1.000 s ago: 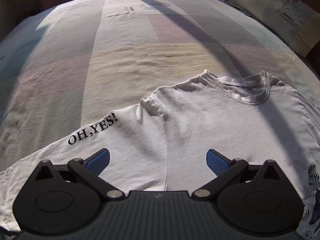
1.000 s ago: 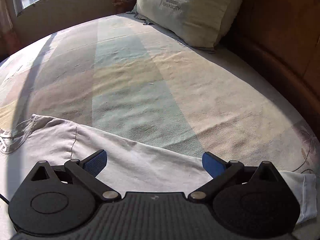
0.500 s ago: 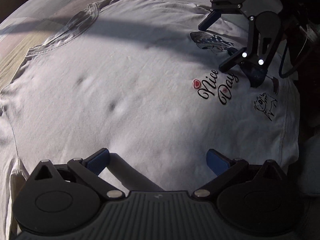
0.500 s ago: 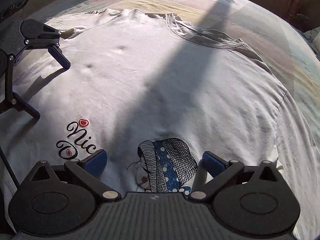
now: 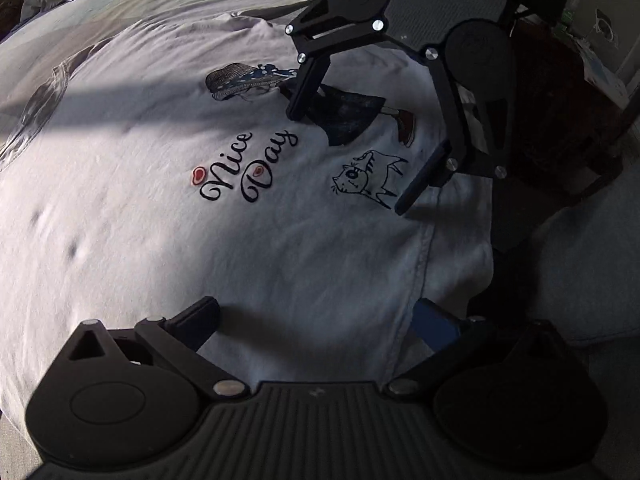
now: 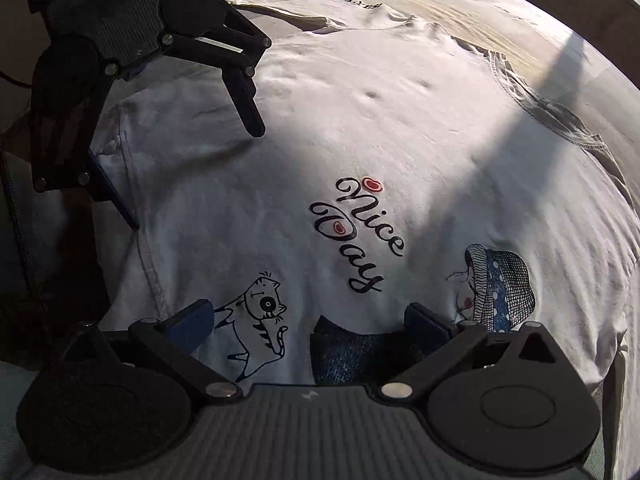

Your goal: Fold clothes

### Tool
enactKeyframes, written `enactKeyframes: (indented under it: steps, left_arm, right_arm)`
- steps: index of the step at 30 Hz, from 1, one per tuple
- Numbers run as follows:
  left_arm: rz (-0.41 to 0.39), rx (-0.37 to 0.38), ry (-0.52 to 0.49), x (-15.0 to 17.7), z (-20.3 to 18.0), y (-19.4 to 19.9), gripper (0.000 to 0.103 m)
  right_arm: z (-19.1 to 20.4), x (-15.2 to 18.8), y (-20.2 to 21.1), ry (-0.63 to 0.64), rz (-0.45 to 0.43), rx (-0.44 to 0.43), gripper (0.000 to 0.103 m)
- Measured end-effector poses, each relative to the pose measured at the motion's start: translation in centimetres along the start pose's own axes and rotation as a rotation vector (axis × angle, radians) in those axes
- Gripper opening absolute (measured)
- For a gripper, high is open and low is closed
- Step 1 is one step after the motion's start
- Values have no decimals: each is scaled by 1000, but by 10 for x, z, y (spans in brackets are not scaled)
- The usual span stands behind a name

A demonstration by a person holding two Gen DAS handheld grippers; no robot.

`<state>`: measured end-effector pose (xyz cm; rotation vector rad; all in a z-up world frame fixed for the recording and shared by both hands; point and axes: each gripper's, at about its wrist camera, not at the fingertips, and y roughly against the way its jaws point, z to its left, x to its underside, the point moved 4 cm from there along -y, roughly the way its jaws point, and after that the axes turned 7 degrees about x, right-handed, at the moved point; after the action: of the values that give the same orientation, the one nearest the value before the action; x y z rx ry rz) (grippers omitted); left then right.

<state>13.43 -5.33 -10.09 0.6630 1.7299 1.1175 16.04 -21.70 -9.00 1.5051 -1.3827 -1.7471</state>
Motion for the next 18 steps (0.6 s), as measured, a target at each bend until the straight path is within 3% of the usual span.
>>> enactKeyframes:
  steps: [2,5,9,13,18]
  left_arm:
    - [8,-22,-47,17,-6,2,102]
    - [38,-8,-23,46,-4,15,102]
    - [118,-22,-43,47,-8,25,102]
    - [-3,-38,-51,15,-12,23,102]
    - [-53,-60,-60,1,-21,-6,102]
  right_arm:
    - [2,6,1,12,5,4,103]
    - [4,16,3,29,13,10,103]
    - [10,20,5,49,7,12,103]
    - [24,3,3,63,-37,-1,103]
    - [43,-9,-5,92,-72,-16,103]
